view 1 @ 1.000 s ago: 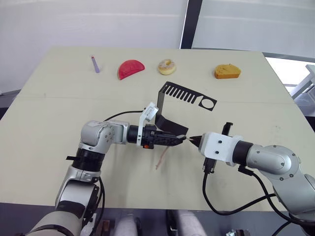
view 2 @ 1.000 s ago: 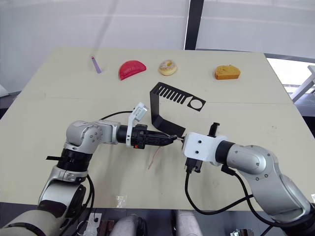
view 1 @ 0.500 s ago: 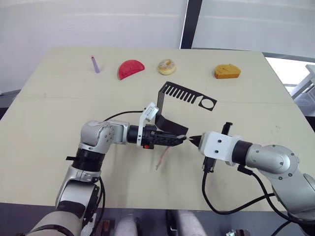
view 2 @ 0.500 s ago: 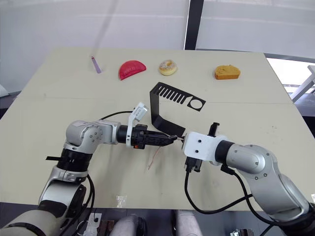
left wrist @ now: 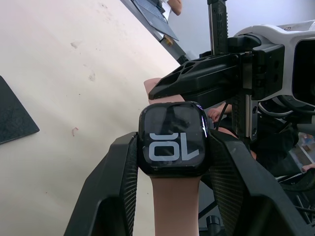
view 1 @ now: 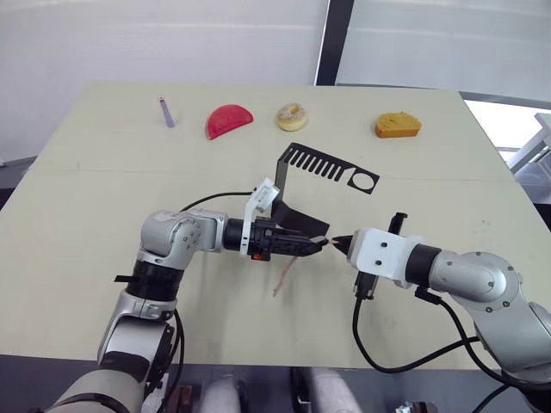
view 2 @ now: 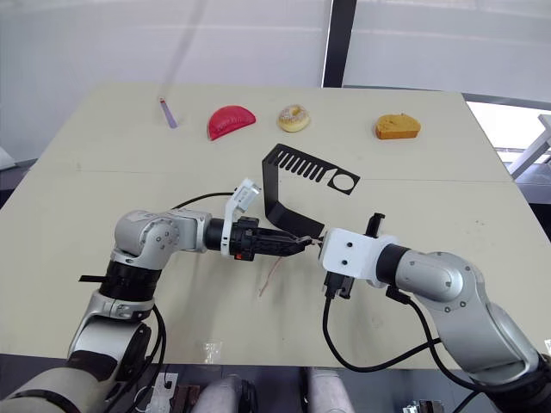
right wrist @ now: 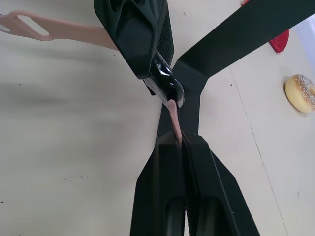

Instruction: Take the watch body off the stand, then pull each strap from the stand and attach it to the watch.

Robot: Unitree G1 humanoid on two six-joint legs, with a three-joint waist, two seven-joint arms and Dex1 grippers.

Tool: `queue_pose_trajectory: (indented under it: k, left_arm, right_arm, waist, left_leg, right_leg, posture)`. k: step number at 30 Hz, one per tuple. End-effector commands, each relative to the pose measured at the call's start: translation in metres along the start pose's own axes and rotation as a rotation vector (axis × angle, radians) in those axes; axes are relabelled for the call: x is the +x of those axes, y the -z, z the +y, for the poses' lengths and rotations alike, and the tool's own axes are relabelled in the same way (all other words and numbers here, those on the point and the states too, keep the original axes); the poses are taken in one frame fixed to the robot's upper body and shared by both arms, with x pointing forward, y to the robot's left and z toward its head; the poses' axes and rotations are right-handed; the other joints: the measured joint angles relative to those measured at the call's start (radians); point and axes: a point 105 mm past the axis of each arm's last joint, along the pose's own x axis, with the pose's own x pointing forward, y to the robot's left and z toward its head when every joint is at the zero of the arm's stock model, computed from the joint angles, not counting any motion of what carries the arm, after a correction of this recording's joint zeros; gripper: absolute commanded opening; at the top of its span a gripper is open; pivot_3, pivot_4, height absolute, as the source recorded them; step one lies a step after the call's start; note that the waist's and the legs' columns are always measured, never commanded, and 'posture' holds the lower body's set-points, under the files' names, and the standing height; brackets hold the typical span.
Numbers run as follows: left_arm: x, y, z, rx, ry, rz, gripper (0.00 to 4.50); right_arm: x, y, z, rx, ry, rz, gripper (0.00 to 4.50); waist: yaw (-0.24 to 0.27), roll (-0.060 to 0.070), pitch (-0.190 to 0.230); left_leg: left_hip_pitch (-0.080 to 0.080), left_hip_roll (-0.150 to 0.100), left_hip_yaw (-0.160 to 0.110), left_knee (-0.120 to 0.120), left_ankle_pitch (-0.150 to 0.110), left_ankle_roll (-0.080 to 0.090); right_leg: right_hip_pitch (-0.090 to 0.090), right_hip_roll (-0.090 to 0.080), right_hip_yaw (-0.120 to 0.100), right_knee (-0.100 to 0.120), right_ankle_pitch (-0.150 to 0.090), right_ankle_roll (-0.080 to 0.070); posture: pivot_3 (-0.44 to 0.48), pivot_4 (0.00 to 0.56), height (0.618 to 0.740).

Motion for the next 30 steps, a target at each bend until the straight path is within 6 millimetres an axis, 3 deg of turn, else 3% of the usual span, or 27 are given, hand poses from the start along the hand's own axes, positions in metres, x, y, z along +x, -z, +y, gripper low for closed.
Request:
queue_pose_trajectory:
  k: [1, 30]
  left_arm:
    - [0.0106, -0.003, -0.0167, 0.05, 0.089, -0.003, 1.59]
    - [0.0126, -0.0055, -0.0159, 0.055, 0.09, -0.01, 1.59]
  right_arm:
    - [-0.0013, -0.0119, 0.0003, -0.03, 0.006, -0.042, 0.0]
    - [-0.0018, -0.013, -0.0009, -0.015, 0.01, -0.042, 0.0]
  waist:
    - [0.0, 0.0, 0.0]
    - [0.0, 0.0, 0.0]
  left_leg:
    - [0.0, 0.0, 0.0, 0.0, 0.0, 0.0]
    - [0.0, 0.0, 0.0, 0.0, 0.0, 0.0]
  right_leg:
    - [0.0, 0.0, 0.0, 0.0, 0.0, 0.0]
    - [0.0, 0.0, 0.0, 0.0, 0.0, 0.0]
  posture:
    - [0.0, 0.15, 0.737]
    - [0.0, 0.15, 0.737]
